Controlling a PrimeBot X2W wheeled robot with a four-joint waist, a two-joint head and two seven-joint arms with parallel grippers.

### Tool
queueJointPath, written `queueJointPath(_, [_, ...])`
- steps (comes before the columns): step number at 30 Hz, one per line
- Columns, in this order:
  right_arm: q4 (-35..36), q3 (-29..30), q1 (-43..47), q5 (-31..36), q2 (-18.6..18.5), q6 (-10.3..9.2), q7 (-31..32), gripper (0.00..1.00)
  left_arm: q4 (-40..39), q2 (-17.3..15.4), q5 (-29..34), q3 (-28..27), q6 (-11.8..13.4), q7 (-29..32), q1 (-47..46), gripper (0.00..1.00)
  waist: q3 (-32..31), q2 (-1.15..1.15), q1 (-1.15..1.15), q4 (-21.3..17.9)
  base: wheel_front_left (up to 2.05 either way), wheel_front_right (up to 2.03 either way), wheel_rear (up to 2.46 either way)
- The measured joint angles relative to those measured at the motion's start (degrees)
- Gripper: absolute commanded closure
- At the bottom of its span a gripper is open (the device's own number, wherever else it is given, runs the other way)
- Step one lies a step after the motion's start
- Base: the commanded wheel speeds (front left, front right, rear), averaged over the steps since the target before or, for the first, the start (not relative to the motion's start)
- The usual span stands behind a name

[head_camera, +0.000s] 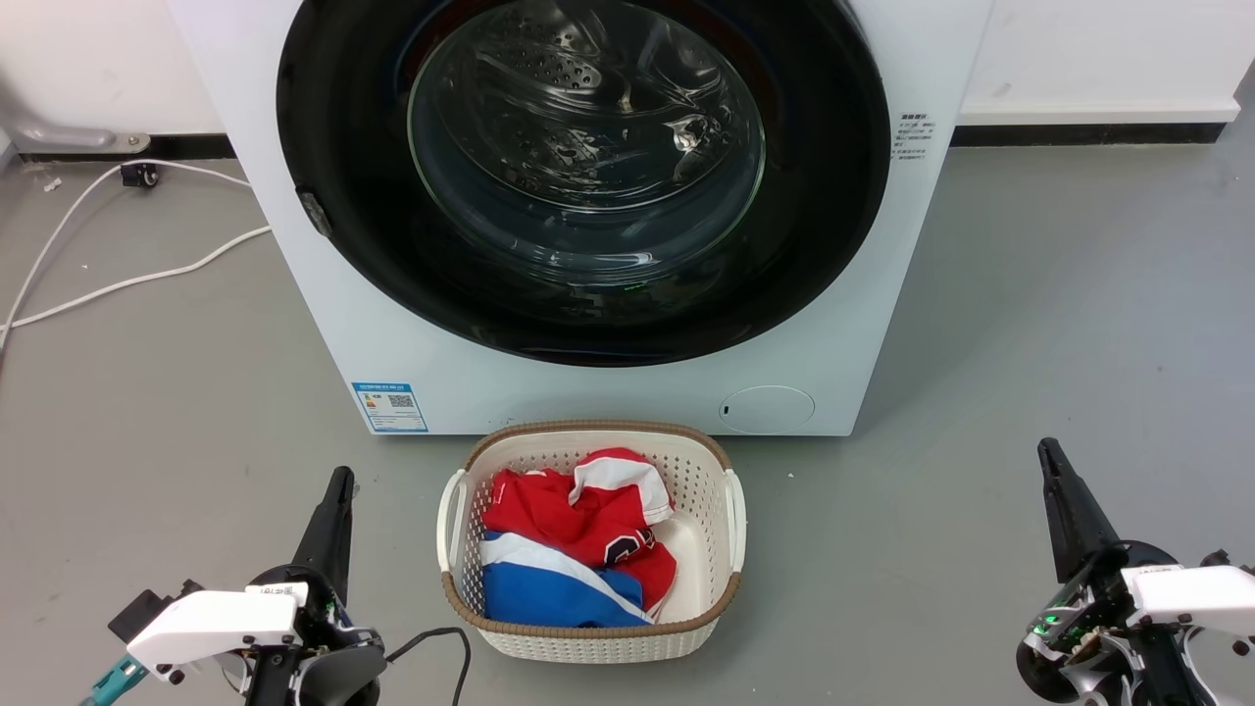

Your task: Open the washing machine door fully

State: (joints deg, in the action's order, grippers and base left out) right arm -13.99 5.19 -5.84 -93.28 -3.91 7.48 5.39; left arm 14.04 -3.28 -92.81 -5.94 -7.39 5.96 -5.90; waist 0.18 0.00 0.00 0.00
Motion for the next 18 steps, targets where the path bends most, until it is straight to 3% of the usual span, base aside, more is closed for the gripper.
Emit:
queueJointPath(11, [-0.1, 0.2, 0.1, 0.1, 0.1, 0.0, 0.2, 1.0, 0.1, 0.1, 0.3, -0.1, 0.0, 0.0, 0.1, 1.0, 0.0, 0.0, 0.0, 0.0, 0.0, 0.0, 0.0])
queueJointPath(12, [-0.5, 0.1, 0.3, 0.1, 0.2, 0.0, 0.2, 0.0, 0.5, 0.1, 0.3, 0.0, 0.0, -0.1, 0.3, 0.0, 0.0, 0.0, 0.0, 0.0, 0.0, 0.0, 0.0])
queueJointPath(18, [-0.6, -0.3, 1.8, 0.1, 0.3, -0.08, -0.9, 0.0, 1.2, 0.3, 0.3, 1.4, 0.1, -1.2, 1.5, 0.0, 0.0, 0.0, 0.0, 0.0, 0.0, 0.0, 0.0])
